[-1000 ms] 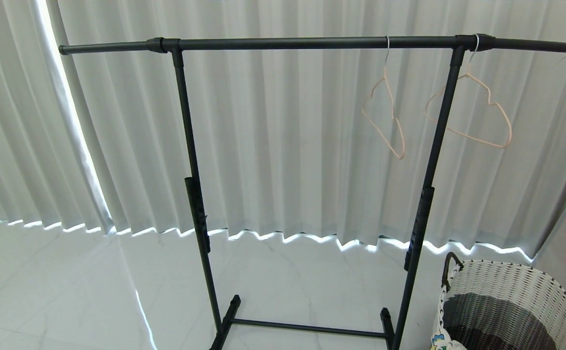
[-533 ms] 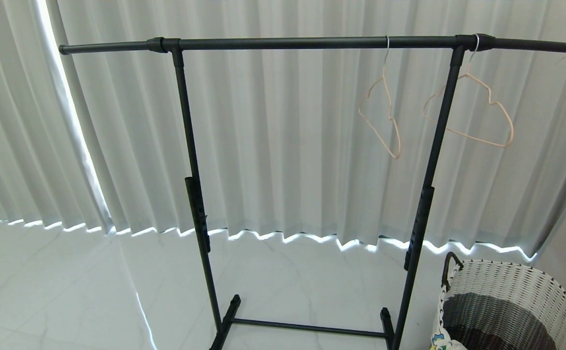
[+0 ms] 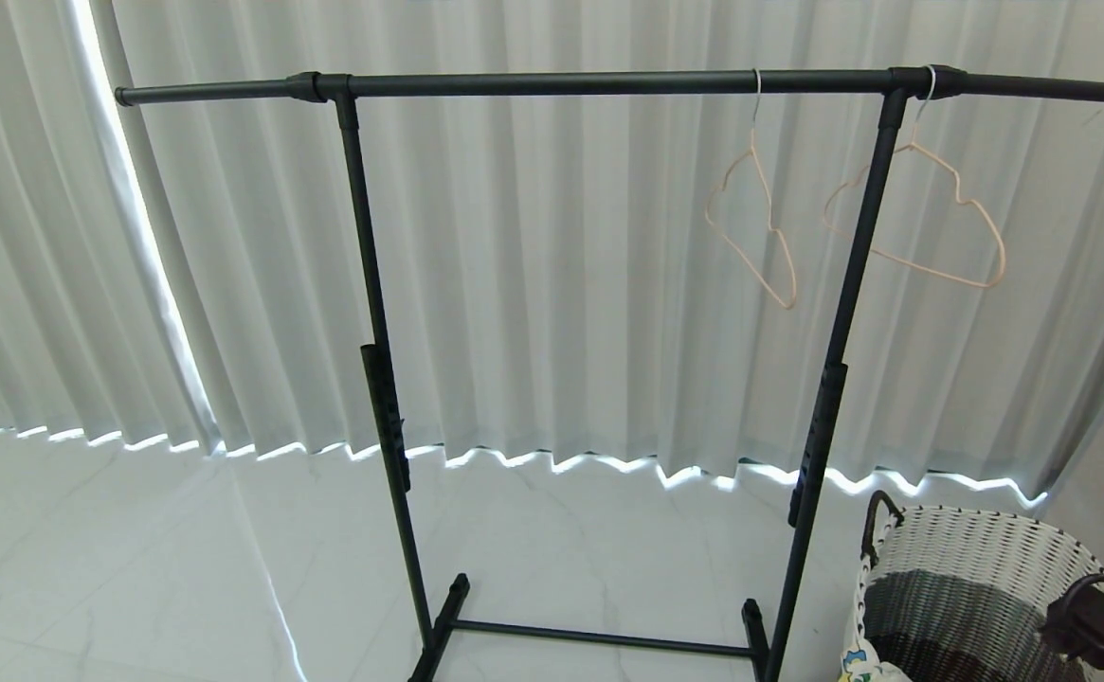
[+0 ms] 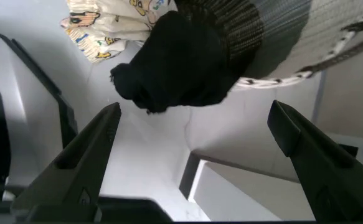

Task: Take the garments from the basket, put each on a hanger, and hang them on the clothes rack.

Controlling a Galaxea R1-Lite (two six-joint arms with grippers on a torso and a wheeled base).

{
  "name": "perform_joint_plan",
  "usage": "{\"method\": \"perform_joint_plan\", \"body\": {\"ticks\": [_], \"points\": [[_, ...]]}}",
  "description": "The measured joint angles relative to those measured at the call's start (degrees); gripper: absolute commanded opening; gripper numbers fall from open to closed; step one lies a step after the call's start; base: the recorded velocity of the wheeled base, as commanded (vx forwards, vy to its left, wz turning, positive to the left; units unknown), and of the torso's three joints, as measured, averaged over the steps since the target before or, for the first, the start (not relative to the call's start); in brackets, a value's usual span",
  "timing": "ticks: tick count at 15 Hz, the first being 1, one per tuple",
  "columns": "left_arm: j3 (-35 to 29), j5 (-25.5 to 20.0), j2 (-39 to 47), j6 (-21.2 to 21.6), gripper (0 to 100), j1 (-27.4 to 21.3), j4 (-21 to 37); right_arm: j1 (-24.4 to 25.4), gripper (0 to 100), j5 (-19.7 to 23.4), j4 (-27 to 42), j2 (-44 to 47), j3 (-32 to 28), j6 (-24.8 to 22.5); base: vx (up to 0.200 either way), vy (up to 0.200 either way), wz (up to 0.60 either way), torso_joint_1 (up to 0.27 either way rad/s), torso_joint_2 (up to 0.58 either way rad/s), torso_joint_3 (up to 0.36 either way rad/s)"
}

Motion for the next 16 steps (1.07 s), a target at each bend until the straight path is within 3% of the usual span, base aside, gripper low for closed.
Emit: {"method": "perform_joint_plan", "body": {"ticks": [2, 8, 16], "points": [[0.0, 0.0, 0.0, 0.02, 100, -0.05, -0.02, -0.02, 100, 0.0, -7.83, 5.74, 3.15, -0.46, 0.0, 0.0, 0.0, 0.0, 0.0, 0.0], [-0.02, 0.0, 0.0, 0.07, 100, -0.02, 0.0, -0.44, 100, -0.2, -13.36, 15.8, 4.83, -1.29, 0.0, 0.0, 0.0, 0.0, 0.0, 0.0], [0.0, -0.02, 0.0, 0.21, 100, -0.05, -0.02, -5.08, 100, -2.49, -21.89, 25.28, 4.86, -1.28, 0.0, 0.0, 0.0, 0.0, 0.0, 0.0]]}}
